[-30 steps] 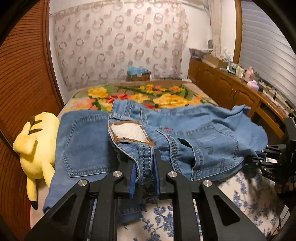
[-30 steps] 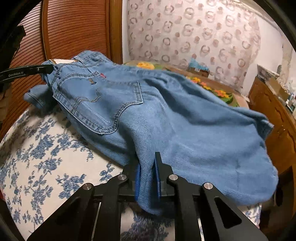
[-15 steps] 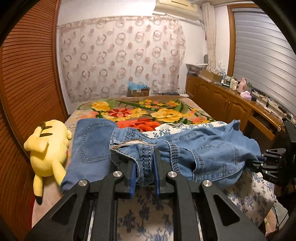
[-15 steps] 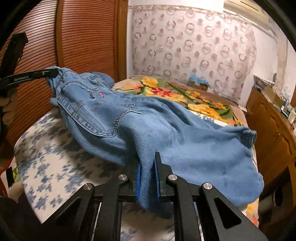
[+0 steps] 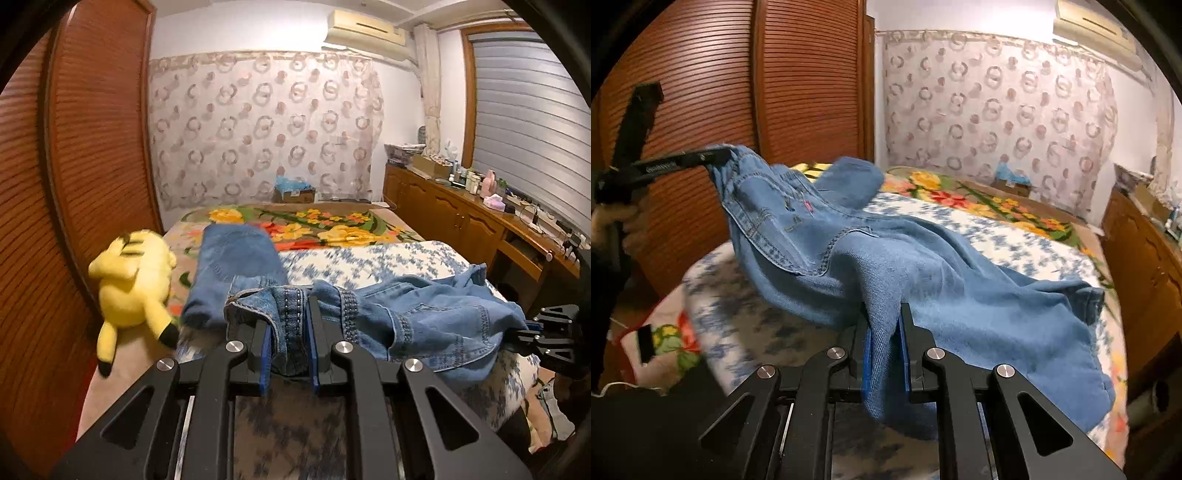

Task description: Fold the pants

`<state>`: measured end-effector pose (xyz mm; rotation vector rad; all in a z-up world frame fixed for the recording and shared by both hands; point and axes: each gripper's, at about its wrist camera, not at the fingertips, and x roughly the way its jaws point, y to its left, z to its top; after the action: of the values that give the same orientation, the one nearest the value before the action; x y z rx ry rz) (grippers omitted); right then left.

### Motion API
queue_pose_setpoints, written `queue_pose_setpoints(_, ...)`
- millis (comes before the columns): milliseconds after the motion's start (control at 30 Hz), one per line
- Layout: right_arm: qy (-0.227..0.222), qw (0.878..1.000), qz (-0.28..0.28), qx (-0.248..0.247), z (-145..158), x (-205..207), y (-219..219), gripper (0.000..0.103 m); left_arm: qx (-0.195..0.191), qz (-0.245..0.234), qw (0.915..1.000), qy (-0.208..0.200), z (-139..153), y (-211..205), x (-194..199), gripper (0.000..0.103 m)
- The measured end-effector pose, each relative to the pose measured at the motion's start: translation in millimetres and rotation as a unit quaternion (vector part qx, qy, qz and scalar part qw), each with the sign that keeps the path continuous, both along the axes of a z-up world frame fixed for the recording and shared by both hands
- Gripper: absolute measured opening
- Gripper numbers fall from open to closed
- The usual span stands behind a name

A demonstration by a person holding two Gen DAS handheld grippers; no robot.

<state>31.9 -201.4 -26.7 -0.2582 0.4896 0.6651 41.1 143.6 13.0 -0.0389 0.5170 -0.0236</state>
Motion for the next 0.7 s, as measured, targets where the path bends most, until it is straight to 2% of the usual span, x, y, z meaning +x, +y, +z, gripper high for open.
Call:
queue_pose_setpoints(100, 0.010, 1.000, 0.020, 0.005, -5.7, -10.2, -1.2, 0.012, -0.004, 0.014, 0.9996, 0.022, -16.9, 13.0, -11.6, 0.017)
queue_pose_setpoints(300, 0.038, 0.999, 0.021, 0.006, -18.6, 4.6, -10.8, 0.013, 0.008, 0.015, 0.9970, 0.076, -56.8, 11.2, -22.0, 0.018)
queue_pose_setpoints(433, 0.057, 0.998, 0.022, 0.007, -22.5, 10.5, -16.2, 0.019, 0.013, 0.014, 0.9951, 0.097, -70.2, 10.8, -30.3, 0.022)
queue_pose_setpoints(533, 0.072, 0.997, 0.020, 0.009, -20.3, 14.6, -16.1, 0.022, 0.009, 0.022, 0.9950, 0.097, -69.5, 13.0, -35.5, 0.034)
queue_pose_setpoints(700, 0.077, 0.997, 0.010, 0.022, -7.8, 9.0, -22.5, 0.031, 0.000, 0.025, 0.9976, 0.064, -54.6, 11.6, -45.2, 0.078)
